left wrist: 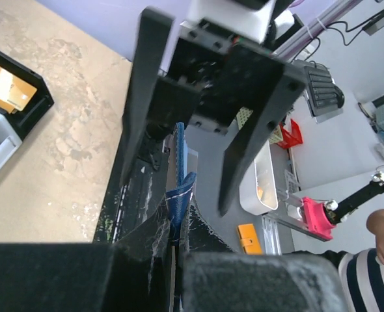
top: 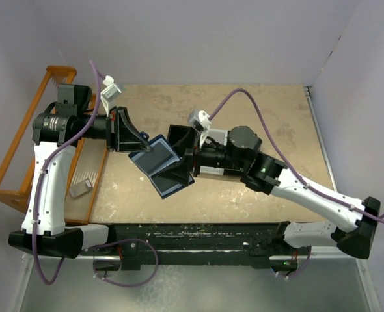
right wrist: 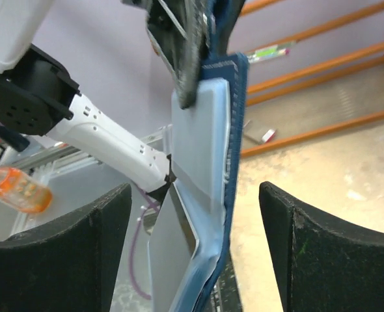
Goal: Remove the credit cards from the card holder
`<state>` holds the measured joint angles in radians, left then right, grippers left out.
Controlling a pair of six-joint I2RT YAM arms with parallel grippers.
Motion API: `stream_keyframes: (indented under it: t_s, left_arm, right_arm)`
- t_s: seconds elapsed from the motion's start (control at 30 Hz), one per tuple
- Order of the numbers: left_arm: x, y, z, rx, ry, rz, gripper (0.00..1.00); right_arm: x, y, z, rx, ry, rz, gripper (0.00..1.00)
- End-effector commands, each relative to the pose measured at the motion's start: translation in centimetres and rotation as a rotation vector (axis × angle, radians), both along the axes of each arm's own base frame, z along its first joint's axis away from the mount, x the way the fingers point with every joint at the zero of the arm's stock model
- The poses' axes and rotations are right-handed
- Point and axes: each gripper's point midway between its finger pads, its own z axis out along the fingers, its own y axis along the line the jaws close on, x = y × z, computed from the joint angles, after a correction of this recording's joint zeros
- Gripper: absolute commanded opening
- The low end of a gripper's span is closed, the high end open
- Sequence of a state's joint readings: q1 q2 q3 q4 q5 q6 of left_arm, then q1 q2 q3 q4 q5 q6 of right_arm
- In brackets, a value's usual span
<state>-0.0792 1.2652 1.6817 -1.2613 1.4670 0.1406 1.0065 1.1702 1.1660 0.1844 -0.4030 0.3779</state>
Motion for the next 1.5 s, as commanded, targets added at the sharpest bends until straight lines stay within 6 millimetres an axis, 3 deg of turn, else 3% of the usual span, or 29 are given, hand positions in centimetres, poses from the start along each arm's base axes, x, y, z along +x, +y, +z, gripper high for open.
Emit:
stream_keyframes:
  t_s: [0.0, 0.13, 0.2, 0.3, 0.47, 0.77, 0.83, 0.9, 0.97, 1.0, 1.07, 1.13, 1.27, 1.37, 1.47]
  left_arm:
    - [-1.0, 0.0, 1.4, -0.082, 0.008, -0.070, 0.00]
    - [-1.1, 0.0, 1.7, -0.084, 0.002, -0.071, 0.00]
    - [-1.1, 0.0, 1.7, -0.083, -0.002, -0.071, 0.00]
    - [-1.0, 0.0, 1.4, -0.080, 0.002, -0.068, 0.00]
    - [-1.1, 0.0, 1.1, -0.080, 0.017, -0.068, 0.00]
    - [-1.1, 0.0, 0.7, -0.075, 0.024, -0.063, 0.01]
    - [-1.0, 0.0, 0.7, -0.068, 0.017, -0.057, 0.01]
    - [-0.8, 0.0, 0.5, -0.057, 0.004, -0.046, 0.04]
    - [-0.5, 0.0, 0.1, -0.027, -0.023, -0.023, 0.13]
    - [-0.2, 0.1, -0.1, -0.006, -0.043, -0.007, 0.24]
    - [0.6, 0.3, -0.9, 0.054, -0.084, 0.036, 0.48]
    - [1.4, 0.7, -1.5, 0.116, -0.139, 0.094, 0.65]
    - [3.0, 1.5, -1.0, 0.146, -0.250, 0.220, 0.99]
    - [3.8, 1.9, -0.1, 0.134, -0.280, 0.304, 0.99]
    - [3.9, 1.7, 1.0, 0.072, -0.256, 0.315, 0.99]
  right_arm:
    - [-1.9, 0.3, 4.8, 0.127, 0.014, 0.114, 0.78]
    - [-2.7, 0.2, 3.9, 0.113, 0.038, 0.168, 0.65]
    - [-3.0, -0.1, 3.4, 0.117, 0.048, 0.185, 0.54]
    - [-2.9, -1.0, 3.7, 0.166, 0.074, 0.196, 0.42]
    - [-1.8, -1.5, 4.5, 0.211, 0.140, 0.235, 0.40]
    - [-1.0, 0.4, 4.6, 0.184, 0.170, 0.340, 0.41]
    - [-0.8, 0.8, 4.5, 0.176, 0.170, 0.352, 0.35]
    - [-0.8, 1.1, 4.0, 0.153, 0.175, 0.368, 0.24]
    - [-0.6, 1.3, 3.5, 0.134, 0.184, 0.381, 0.09]
    - [-0.5, 1.3, 3.3, 0.133, 0.186, 0.379, 0.00]
    - [0.3, 1.1, 3.7, 0.158, 0.184, 0.349, 0.00]
    - [1.6, 0.7, 5.2, 0.232, 0.150, 0.264, 0.00]
    - [4.7, -1.5, 9.5, 0.444, 0.071, 0.003, 0.00]
    - [6.5, -4.8, 12.0, 0.636, 0.047, -0.184, 0.00]
    - [7.4, -6.9, 11.8, 0.767, 0.067, -0.285, 0.00]
